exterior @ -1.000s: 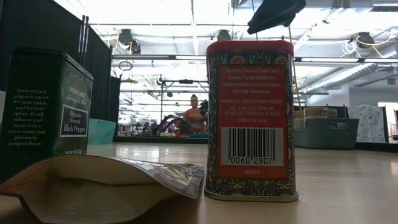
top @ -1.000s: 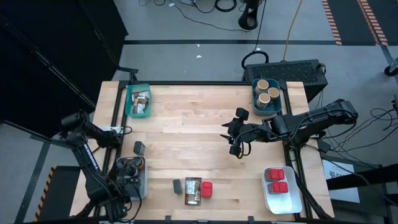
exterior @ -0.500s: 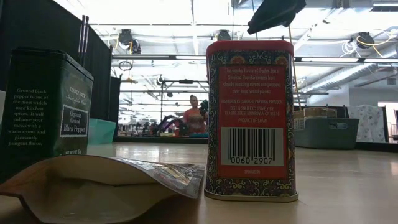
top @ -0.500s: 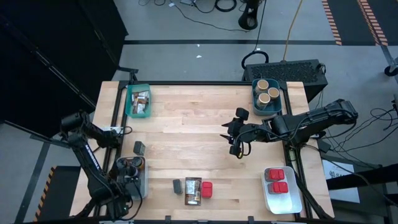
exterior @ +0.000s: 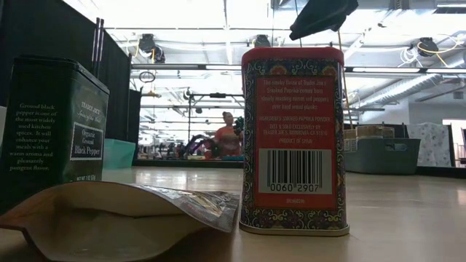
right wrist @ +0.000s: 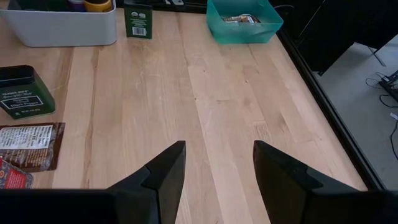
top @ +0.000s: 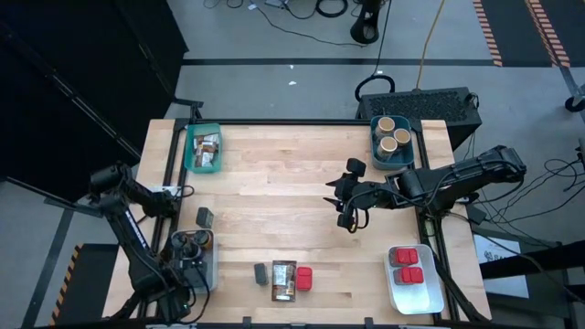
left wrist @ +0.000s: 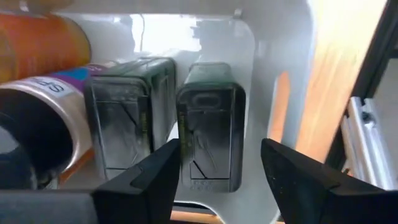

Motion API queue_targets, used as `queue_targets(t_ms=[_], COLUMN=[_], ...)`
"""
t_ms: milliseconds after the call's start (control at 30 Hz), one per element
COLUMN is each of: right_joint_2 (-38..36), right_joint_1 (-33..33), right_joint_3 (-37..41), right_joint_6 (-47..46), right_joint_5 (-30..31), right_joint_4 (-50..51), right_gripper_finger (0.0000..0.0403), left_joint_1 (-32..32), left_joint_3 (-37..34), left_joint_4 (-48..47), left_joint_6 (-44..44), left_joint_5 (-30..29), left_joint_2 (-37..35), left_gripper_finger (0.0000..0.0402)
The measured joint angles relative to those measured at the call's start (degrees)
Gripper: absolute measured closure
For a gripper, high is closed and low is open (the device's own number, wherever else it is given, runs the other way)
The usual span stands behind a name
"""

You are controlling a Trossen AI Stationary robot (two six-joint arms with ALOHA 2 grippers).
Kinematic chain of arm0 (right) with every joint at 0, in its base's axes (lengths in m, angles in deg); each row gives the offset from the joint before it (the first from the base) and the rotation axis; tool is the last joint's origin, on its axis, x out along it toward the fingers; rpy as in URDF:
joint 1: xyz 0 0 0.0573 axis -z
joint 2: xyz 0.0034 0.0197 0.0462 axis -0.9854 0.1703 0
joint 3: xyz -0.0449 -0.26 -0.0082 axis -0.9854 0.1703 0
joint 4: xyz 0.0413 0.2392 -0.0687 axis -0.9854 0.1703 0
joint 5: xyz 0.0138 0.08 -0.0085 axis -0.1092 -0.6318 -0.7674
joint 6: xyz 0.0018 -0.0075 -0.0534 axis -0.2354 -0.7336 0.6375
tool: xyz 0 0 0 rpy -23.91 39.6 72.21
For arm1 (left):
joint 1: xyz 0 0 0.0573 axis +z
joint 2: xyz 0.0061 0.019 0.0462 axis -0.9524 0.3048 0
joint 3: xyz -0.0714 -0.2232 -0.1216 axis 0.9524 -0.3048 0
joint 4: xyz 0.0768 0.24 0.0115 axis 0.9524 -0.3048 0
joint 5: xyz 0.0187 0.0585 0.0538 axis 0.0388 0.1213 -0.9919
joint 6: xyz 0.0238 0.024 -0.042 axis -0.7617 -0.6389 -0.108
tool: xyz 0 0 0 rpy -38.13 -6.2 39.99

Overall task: Sort spices by type
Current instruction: Put the red seasoning can into the white bin

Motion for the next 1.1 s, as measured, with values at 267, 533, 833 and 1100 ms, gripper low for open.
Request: queue_targets(t_ms=[267, 533, 833, 1100], right_joint_2=[0.0, 0.0, 0.0, 0.21], right_joint_1=[-0.02, -0.02, -0.02, -1.28], right_joint_3=[0.0, 0.0, 0.02, 0.02], right_joint_6=[0.0, 0.1, 1.88, -1.07], right_joint_5=[0.0, 0.02, 0.05, 0.23], right_joint_4=[-0.06, -0.38, -3.77, -4.78], right_gripper_finger=[0.0231, 0.0231, 0.0231, 0.0231], left_joint_1=[1.49, 3.48, 7.28, 12.34], left_joint_3=[4.05, 10.47, 11.97, 11.72], left_joint_4=[-1.59, -8.75, -12.39, -11.97], left_joint_6=[-0.49, -1.99, -14.24, -24.18], left_joint_5=[1.76, -3.11, -29.54, -48.15], left_joint_2=[-0.01, -0.02, -0.02, -0.08], left_gripper_finger=[0.0176, 0.0176, 0.0176, 0.0175])
